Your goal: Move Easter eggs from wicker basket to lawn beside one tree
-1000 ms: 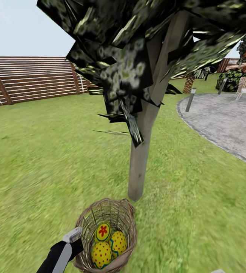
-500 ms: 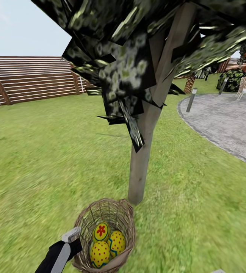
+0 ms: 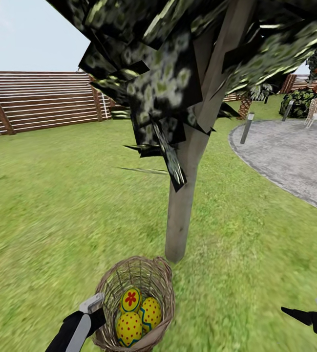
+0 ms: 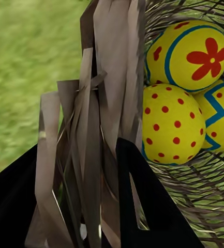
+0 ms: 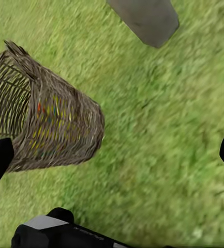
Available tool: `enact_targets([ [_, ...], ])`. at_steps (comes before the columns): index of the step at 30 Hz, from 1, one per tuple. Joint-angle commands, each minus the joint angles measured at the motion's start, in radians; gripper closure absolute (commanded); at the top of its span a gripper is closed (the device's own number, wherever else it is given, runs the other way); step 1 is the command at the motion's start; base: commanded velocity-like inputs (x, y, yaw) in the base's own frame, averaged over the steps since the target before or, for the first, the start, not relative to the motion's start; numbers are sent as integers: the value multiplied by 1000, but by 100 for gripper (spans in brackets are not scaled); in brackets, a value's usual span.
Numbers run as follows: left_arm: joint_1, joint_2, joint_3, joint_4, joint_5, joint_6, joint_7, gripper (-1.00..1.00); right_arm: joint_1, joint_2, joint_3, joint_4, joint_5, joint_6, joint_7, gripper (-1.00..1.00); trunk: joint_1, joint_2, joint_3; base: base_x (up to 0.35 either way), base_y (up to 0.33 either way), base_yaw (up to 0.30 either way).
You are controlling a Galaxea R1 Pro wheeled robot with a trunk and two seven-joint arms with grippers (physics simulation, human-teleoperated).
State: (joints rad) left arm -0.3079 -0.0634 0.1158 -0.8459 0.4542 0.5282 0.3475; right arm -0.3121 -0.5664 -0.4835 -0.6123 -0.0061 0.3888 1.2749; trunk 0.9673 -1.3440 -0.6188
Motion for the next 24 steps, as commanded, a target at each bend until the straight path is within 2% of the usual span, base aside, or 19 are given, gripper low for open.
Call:
enact_targets([
  [1,0,-1,1,-2,14,3,7,100,-1,0,-2,-1,0,10,1,-100,4,-8,-4,0,0,0],
  [18,0,-1,2,-4,12,-5,8,100,-1,3,2,2,2,9,4,-100,69,-127,-57,3,0,0],
  [24,0,-1,2,-6,12,-5,8,100,-1,3,2,2,2,9,3,-100,92,-169,-76,228,0,0],
])
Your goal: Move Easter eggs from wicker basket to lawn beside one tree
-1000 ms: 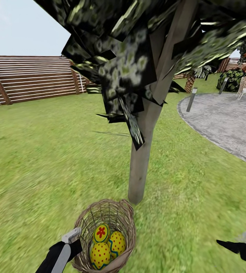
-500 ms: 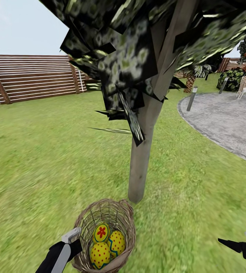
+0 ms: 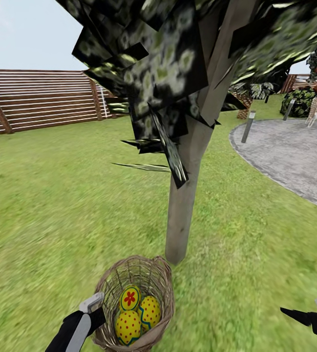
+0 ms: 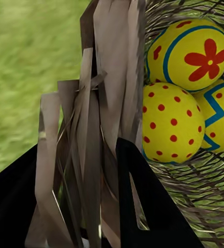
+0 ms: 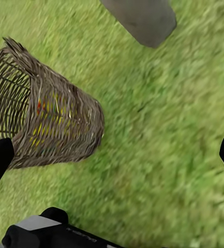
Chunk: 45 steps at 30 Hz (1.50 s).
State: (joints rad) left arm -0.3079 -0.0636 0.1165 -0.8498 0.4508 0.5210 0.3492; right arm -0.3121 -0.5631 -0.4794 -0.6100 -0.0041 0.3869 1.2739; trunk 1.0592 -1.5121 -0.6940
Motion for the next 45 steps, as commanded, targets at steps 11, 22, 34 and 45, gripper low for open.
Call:
enact_targets([
  [11,0,-1,2,-4,16,2,7,100,-1,0,-2,0,0,10,4,-100,42,-78,-35,4,0,0],
  [22,0,1,3,-4,16,2,7,100,-1,0,-2,-1,0,10,4,-100,85,-155,-70,0,0,0],
  [34,0,1,3,-5,16,2,7,100,-1,0,-3,-1,0,10,4,-100,131,-239,-108,0,0,0],
  [45,0,1,52,-4,16,4,7,100,-1,0,-4,0,0,10,4,-100,173,-316,-142,30,0,0],
])
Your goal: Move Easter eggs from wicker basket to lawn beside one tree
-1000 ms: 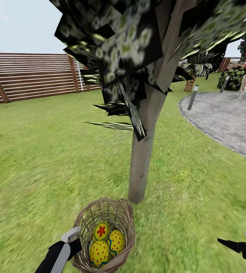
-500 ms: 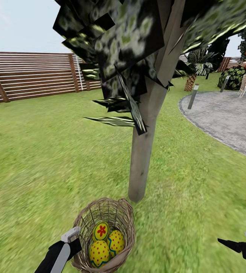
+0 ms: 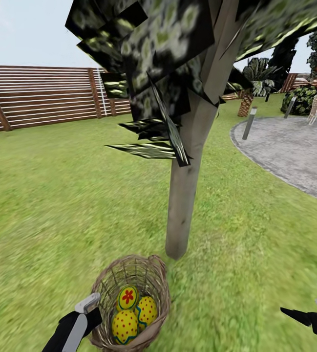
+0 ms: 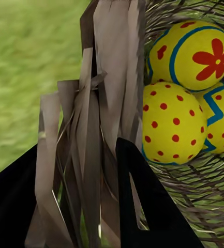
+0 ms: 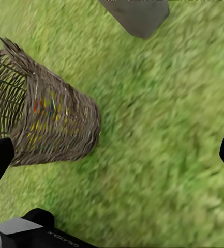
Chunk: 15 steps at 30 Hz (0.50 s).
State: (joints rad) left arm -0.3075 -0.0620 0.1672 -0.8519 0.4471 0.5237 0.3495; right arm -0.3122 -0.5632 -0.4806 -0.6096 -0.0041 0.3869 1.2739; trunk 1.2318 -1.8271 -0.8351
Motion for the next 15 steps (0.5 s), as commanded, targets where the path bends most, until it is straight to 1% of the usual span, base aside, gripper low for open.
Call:
enact_targets([
  [1,-1,-1,2,-2,19,1,6,100,-1,0,-2,0,0,10,4,-100,4,-8,-4,22,0,0],
  [4,7,0,6,-8,12,5,8,100,-1,0,2,0,6,7,-1,-100,4,-8,-4,0,0,0],
  [7,7,0,6,-7,16,5,8,100,-1,0,2,1,10,6,-1,-100,4,-8,-4,0,0,0],
  [9,7,1,6,-7,16,5,8,100,-1,0,2,1,10,6,-1,-100,12,-22,-10,0,0,0],
  [11,7,0,6,-7,16,5,8,100,-1,0,2,1,10,6,-1,-100,12,-22,-10,0,0,0],
  [15,7,0,6,-7,17,5,8,100,-1,0,2,1,10,6,-1,-100,27,-50,-23,0,0,0],
])
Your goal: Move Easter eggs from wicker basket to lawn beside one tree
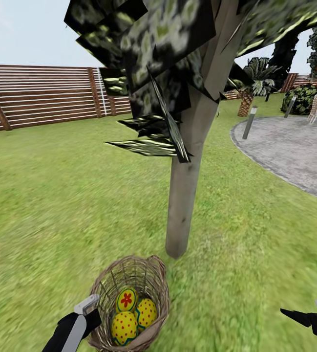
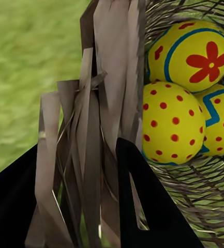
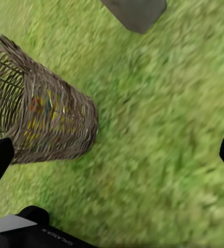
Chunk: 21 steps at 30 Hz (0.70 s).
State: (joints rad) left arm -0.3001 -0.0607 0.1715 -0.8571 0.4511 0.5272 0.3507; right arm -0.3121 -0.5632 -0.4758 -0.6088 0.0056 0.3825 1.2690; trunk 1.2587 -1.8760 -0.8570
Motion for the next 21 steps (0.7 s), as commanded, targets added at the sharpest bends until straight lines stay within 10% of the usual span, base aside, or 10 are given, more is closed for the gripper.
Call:
enact_targets([
  [1,-1,-1,2,-2,12,2,7,100,-1,0,-3,0,1,10,4,-100,4,-8,-4,0,0,0],
  [21,-1,-1,5,-3,14,3,7,100,-1,0,-2,0,1,10,2,-100,69,-127,-57,0,0,0],
])
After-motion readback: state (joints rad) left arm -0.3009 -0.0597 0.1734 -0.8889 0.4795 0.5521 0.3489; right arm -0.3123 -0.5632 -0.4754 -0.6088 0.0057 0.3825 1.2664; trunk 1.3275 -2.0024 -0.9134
